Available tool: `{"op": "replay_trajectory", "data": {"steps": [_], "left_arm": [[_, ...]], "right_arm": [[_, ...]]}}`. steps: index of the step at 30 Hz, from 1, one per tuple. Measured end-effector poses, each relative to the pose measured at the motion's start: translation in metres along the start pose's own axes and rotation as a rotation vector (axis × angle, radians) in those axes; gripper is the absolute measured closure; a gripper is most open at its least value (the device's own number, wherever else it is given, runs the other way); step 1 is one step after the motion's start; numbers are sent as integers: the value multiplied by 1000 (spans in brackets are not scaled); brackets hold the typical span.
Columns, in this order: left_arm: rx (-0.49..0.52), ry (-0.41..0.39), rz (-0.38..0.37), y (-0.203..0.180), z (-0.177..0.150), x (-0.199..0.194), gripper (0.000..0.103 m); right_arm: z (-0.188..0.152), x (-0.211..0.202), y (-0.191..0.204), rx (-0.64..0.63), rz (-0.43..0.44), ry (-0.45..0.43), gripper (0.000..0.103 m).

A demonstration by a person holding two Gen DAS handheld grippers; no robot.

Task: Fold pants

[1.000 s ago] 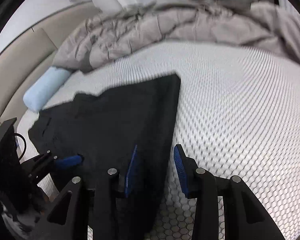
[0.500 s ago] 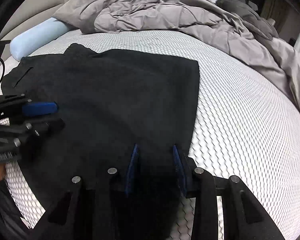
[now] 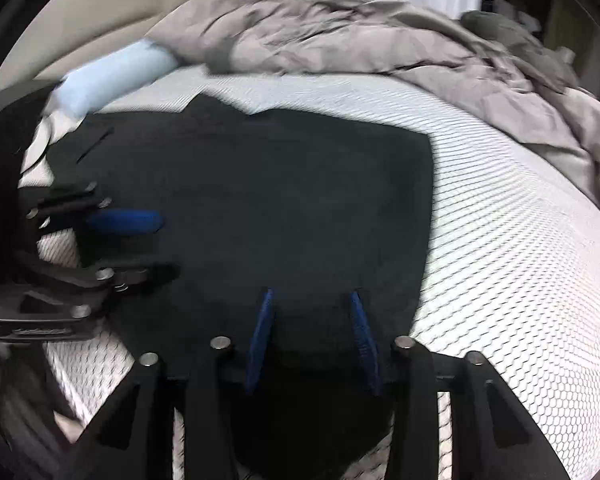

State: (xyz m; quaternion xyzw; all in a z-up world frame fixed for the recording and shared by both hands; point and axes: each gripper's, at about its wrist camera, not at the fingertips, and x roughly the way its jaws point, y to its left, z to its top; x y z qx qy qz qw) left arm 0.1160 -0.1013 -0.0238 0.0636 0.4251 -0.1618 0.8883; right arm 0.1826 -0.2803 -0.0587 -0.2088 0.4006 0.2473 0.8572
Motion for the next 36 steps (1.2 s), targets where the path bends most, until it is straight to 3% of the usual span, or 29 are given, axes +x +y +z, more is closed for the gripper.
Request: {"op": "replay_trajectory", "data": {"steps": [2,5,8,9,11,13,15,17,20,23,25,28,30,33,36], "left_arm": [[-19,-4,-21,8,-4,-9,61],[-68,-18,-11,31,-15,-33,61],[-185,-59,48,67,-30,-71,58],[-251,-75,76,84,-37,-85,43],[-398,-132,154,120,-54,-116,21],[-526,-184,209,155,-70,-140,13],[-680,-184,267,193,-88,-154,5],[-818,-216,302,226,-108,-164,5],[-986,-230,279,264,-135,-165,5],[-1108,-253,194,294,-152,-153,5],[-1152,-254,187,308,-154,-146,9],[-1165,-265,236,324,-150,-142,37],[-1189,-238,252,336,-152,-134,89],[-1162,-257,259,344,-148,-133,101],[-1000,-297,336,324,-120,-153,102]], "right_arm": [[-8,-2,-1,-42,-13,15,60],[-11,-13,-19,13,-20,-3,58],[-18,-23,-31,88,-68,-47,31],[-21,-29,-35,125,-74,-77,20],[-22,-36,-38,176,-81,-118,18],[-23,-43,-40,227,-79,-162,14],[-20,-45,-42,251,-70,-184,13],[-19,-47,-45,275,-74,-195,13],[-17,-46,-47,295,-55,-193,13],[-15,-43,-45,286,-59,-181,13],[-14,-42,-43,277,-57,-176,13],[-14,-42,-43,272,-60,-170,13],[-14,-41,-43,266,-57,-166,13],[-15,-40,-42,264,-58,-160,13],[-15,-41,-43,273,-58,-160,13]]}}
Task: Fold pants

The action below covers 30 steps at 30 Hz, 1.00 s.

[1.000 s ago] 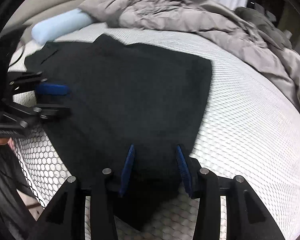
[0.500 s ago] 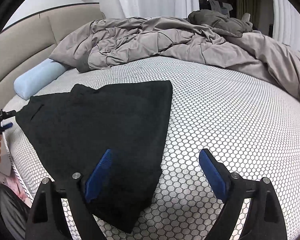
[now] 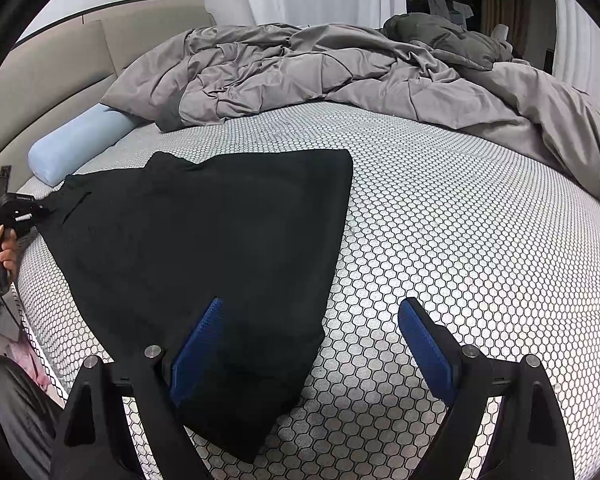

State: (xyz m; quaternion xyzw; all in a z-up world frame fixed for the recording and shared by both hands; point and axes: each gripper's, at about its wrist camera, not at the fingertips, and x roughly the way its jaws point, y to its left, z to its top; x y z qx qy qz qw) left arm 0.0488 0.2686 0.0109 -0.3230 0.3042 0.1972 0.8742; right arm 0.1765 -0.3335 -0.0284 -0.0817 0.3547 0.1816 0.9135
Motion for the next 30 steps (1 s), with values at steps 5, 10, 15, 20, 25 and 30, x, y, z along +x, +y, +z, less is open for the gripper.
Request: {"op": "replay_trajectory", "data": {"steps": [5,10,15,20,25,30], "left_arm": [[144,-82,-125,-87,9,-55,102],[367,-73,-338,-212,-14,-101,102],[541,150,-615,-308,-79,-101,74],[676,176,-641,-314,-123,-89,42],[588,74,-447,-253,-118,-36,21],[475,231,-274,-206,-114,43,26]], "right_arm": [[1,-5,-1,1,8,-14,13],[0,-6,-7,23,1,-19,13],[-1,-4,-21,67,-25,-8,13],[-4,0,-40,125,-49,18,13],[-2,1,-47,182,42,18,13],[5,11,-29,227,347,46,20]]}}
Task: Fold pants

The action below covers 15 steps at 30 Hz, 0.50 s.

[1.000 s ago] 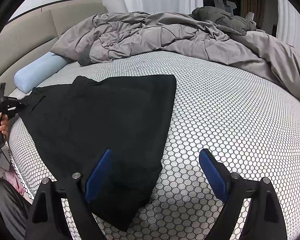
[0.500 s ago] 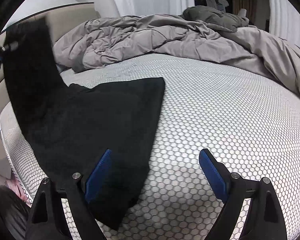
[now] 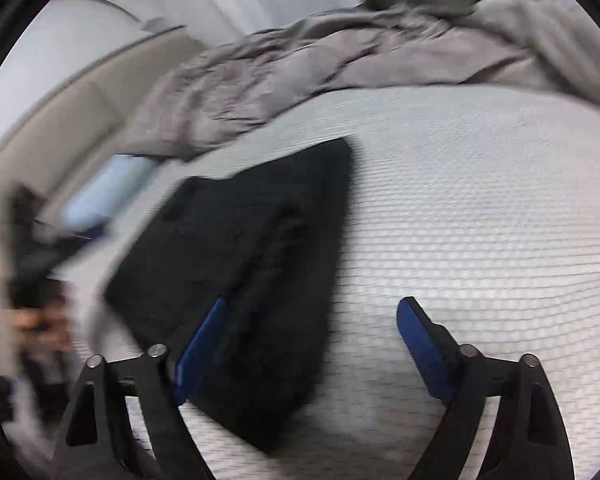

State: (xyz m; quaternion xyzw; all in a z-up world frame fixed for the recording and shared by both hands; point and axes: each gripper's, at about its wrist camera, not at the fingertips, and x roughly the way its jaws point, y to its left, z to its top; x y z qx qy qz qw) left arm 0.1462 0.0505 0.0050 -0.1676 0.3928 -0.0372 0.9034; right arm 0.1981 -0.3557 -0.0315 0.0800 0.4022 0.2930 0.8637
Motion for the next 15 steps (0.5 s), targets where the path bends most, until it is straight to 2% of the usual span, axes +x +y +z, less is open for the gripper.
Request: {"op": "replay_trajectory", "data": {"steps": [1,3,5,7,9,11,15], "left_arm": [[17,22,21,5,1,12,26],[69,50,82,13,-4,21,26],[117,59,102,17,-12,26,26],[174,67,134,18,-19,31,25],[180,62,138,24,-24,30,25],[170,62,128,23,-21,25,25],[177,44,131,7,-20,-10,25]], "right_arm": [[2,7,6,1,48,15,21],[3,20,15,8,89,42,24],[4,31,20,22,94,62,29],[8,41,27,20,86,69,43],[12,42,34,2,88,59,48],[14,40,42,-14,93,41,48],[20,39,38,4,146,28,53]]}}
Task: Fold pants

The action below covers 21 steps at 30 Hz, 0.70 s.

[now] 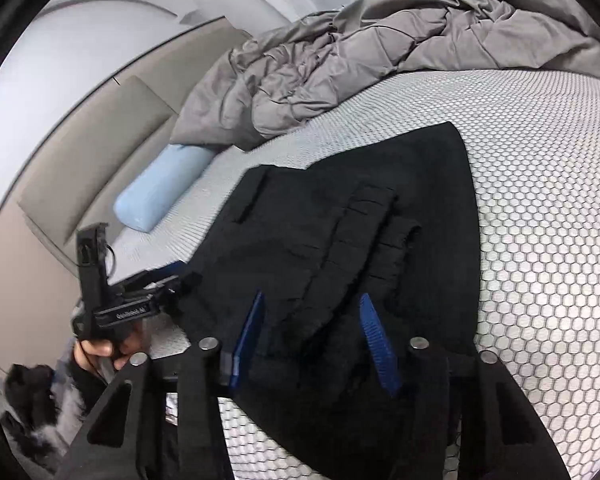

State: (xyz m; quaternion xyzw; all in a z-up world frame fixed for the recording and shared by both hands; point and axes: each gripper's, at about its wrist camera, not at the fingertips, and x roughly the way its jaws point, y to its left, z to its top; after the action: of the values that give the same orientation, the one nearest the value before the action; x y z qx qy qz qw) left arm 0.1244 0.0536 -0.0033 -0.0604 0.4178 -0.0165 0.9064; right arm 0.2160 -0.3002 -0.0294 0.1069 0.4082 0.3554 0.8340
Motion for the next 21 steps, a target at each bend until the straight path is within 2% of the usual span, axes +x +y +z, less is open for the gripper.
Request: {"op": "replay_trajectory", "data": {"steps": [2,6,8,10,12,17,19,21], "left_arm": [[-6,-1,-4,-1,1,-3,25],[-18,16,-12,0,2,-1,25],[-27,15,-23,2,3,-2,25],[-59,-5,-46,10,5,-4,25],[-94,-21,-70,17,6,-7,25],[-144,-43,-84,27,8,-10,25],[-152,-35,-94,27,7,-8,25],[-133,-21,-96,22,7,-6,25]], "right_arm": [[-1,5,0,-6,-16,31,53],[-5,30,-5,22,13,111,53],[-8,40,-4,15,-32,124,59],[-8,40,3,-22,-75,107,77],[-9,31,11,-52,-64,72,94],[-16,-15,42,-173,-23,-47,95],[-21,-31,46,-194,-6,-65,96],[-24,-32,39,-189,-32,-53,96]]}}
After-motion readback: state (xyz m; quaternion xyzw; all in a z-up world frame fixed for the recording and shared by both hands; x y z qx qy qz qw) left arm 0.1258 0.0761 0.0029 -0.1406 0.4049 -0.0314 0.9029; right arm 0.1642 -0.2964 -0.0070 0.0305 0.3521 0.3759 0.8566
